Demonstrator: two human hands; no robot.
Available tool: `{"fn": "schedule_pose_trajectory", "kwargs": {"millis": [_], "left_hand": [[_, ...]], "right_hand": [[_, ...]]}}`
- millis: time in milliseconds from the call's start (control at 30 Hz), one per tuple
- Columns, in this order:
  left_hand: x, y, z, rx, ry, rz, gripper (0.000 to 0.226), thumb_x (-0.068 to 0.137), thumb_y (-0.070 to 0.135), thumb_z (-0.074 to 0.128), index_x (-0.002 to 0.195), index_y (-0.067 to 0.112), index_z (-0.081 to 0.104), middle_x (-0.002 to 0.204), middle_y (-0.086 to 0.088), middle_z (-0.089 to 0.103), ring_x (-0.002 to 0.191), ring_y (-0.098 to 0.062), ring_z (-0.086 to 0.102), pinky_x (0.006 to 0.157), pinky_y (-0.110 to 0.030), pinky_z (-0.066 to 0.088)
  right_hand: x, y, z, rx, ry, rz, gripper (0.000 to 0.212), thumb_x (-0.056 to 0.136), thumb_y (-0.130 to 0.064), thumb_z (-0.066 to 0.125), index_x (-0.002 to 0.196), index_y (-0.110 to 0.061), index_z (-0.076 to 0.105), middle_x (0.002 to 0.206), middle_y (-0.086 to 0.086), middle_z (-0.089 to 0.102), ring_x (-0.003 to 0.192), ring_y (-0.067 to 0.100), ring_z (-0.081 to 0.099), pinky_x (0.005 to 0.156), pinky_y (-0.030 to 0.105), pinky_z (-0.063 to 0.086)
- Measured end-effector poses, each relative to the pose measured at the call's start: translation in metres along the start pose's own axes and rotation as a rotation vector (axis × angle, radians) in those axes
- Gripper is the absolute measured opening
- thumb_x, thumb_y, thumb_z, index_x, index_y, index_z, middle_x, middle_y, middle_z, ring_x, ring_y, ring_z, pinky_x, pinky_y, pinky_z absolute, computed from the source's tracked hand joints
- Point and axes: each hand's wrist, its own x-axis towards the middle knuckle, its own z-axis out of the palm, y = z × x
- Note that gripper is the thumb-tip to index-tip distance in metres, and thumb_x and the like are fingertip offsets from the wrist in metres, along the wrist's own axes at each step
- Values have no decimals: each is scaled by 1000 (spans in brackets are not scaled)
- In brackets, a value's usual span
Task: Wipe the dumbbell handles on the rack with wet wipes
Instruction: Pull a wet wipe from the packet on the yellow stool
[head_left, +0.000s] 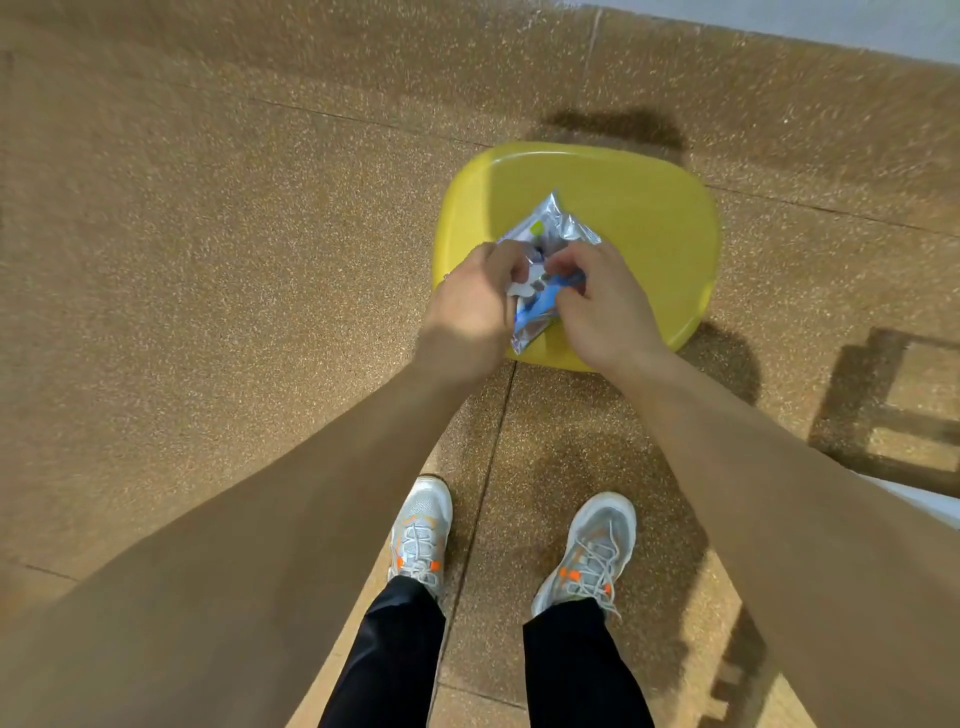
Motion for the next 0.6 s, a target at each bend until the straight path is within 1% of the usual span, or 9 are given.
{"fn": "schedule_pose_trajectory", "kwargs": {"millis": [67,100,167,233,333,433,500,600], "left_hand": [[-10,-9,-1,92,17,20,24,85,12,53,107,18,60,110,-2,63,100,-29,57,76,-38,48],[-16,-13,-1,139,50,57,23,88,16,52,109,17,62,108,-2,64,103,-27,57,77,-37,47],[-25,-21,1,220,123,143,23,92,18,51,109,14,65,104,-1,67,104,-24,57,74,-35,48],[-28,-27,4,262,144,176,19,86,12,56,104,13,64,102,2,66,104,-22,57,70,-36,50],[-28,-28,11,230,160,194,20,77,14,64,97,12,61,101,0,64,100,-25,55,71,-35,49],[-28,-23,18,211,154,150,26,77,26,69,96,13,57,102,-3,62,99,-26,53,65,-39,51],[-28,-22,21,176,170,101,30,78,30,69,98,13,55,101,-4,60,97,-26,52,62,-40,51],[-28,-19,22,93,178,46,33,78,29,72,101,14,53,106,-2,59,100,-22,50,65,-35,46]], "right_hand": [[2,1,-3,-30,-23,2,36,91,-1,48,118,-20,63,122,0,51,104,12,54,99,37,46],[3,0,-4,-67,-43,-7,38,91,0,48,118,-21,64,123,2,50,106,15,55,98,38,47],[6,-2,-2,-153,-106,-25,44,91,1,47,122,-25,64,125,5,47,109,24,56,96,42,48],[7,-2,1,-224,-127,-40,43,93,-4,49,125,-29,64,123,5,44,107,27,56,91,44,50],[11,-4,6,-320,-22,-84,23,100,-24,54,120,-31,65,121,2,51,100,26,60,81,41,52],[15,-9,11,-431,75,-122,15,100,-37,57,109,-31,67,115,-3,59,99,22,61,72,35,47],[18,-12,16,-501,106,-117,16,98,-39,59,107,-30,68,112,-2,61,101,23,62,70,33,42],[23,-16,23,-532,134,-48,14,98,-33,60,105,-26,70,107,2,64,99,26,63,68,32,39]]}}
